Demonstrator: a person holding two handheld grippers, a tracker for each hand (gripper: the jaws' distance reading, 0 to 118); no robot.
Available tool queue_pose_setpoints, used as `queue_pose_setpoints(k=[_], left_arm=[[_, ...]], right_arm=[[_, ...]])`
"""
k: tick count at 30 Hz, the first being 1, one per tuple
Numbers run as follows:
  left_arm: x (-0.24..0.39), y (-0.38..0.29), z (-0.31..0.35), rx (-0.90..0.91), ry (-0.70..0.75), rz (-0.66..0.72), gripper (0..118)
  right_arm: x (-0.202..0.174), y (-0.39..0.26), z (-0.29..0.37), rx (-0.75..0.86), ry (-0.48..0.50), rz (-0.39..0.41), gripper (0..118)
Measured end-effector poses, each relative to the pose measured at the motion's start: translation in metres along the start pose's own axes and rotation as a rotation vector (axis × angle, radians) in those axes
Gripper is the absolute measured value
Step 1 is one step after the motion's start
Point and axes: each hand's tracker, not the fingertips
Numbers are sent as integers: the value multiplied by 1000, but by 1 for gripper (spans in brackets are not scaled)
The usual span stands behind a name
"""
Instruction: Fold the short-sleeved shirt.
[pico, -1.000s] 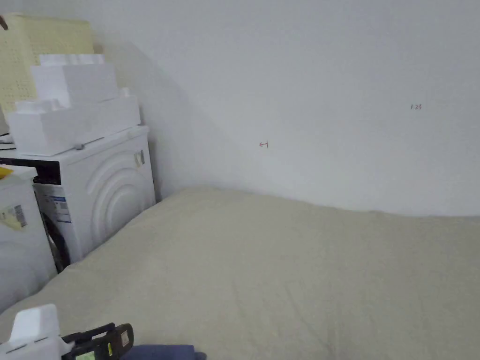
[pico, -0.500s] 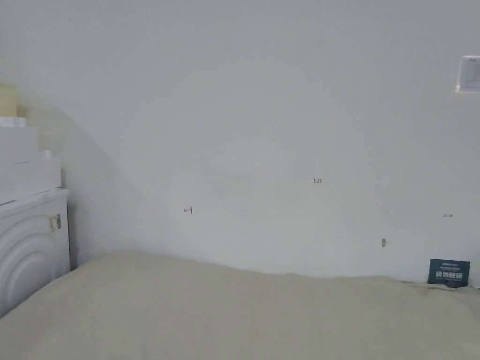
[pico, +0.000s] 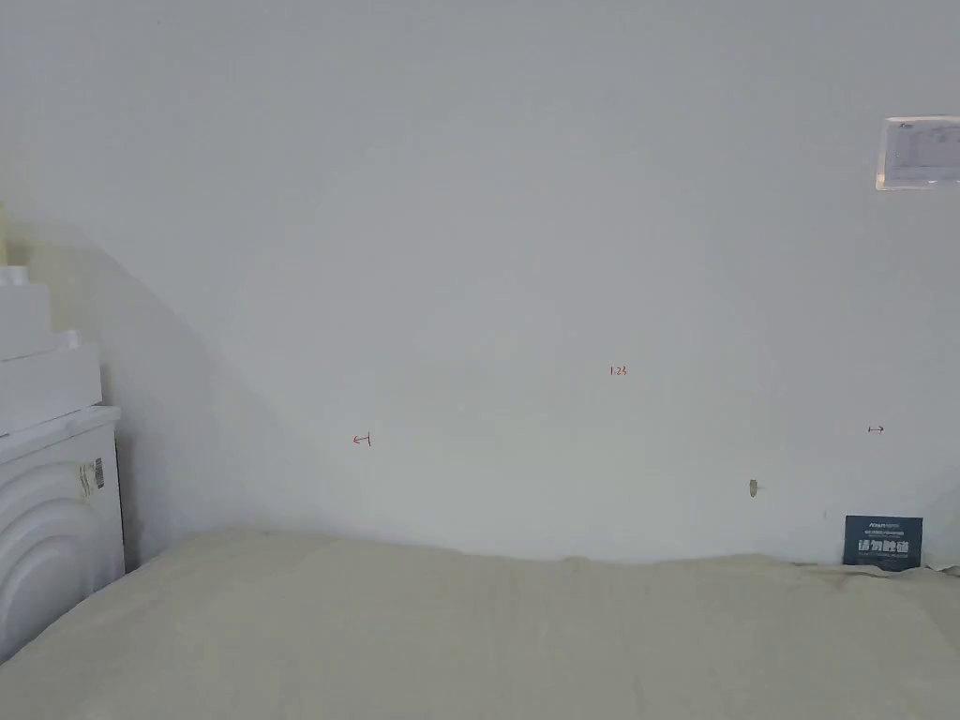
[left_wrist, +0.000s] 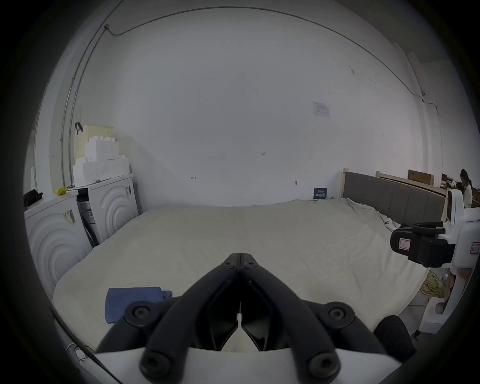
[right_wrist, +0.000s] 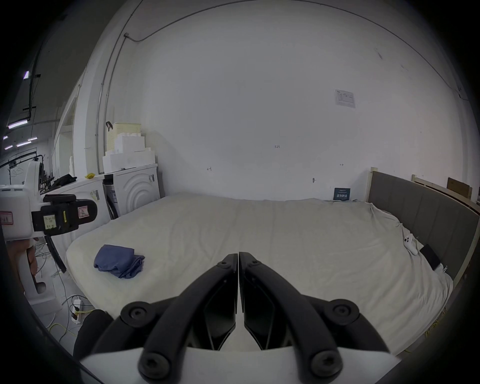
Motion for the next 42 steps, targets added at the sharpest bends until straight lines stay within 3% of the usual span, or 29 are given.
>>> queue_pose_setpoints(k=[15,16,18,19,21,22,23,25,28,31,35,42], left_arm=[[-6,6,-3,-12,14,-10,1],[-6,7,-3,-11,11,-7,5],[-6,8,-3,-9,11,-3,20],[-7,8,-2,5,18,-3,38],[-6,9,-3,6,38,-17,80],[-6,10,-5,3,49,-25,107],[-7,10,-5,3,48,-30,118],[-7,11,0,27,65,-20,118],[-8,12,1,25,53,-4,118],[-8,11,1,34,63,9,118],[-9,9,0,23,65,16,118],[-7,8,-2,20,64,13,118]], right_arm=[[-1,1,-5,3,-5,-23,3],[-1,1,-5,4,-3,-23,5],[-2,0,-7,5,-12,-31,18],[-2,0,-7,5,-16,-33,36],[-3,0,-8,15,-34,-25,57],[-3,0,-7,18,-34,-18,69],[-3,0,-7,26,-31,-14,78],[-4,1,-6,36,-43,-13,97],[-5,1,-6,65,-56,-3,114],[-5,2,-5,137,-121,-15,115],[0,3,-7,112,-89,-77,115],[-4,0,-6,99,-120,-39,115]])
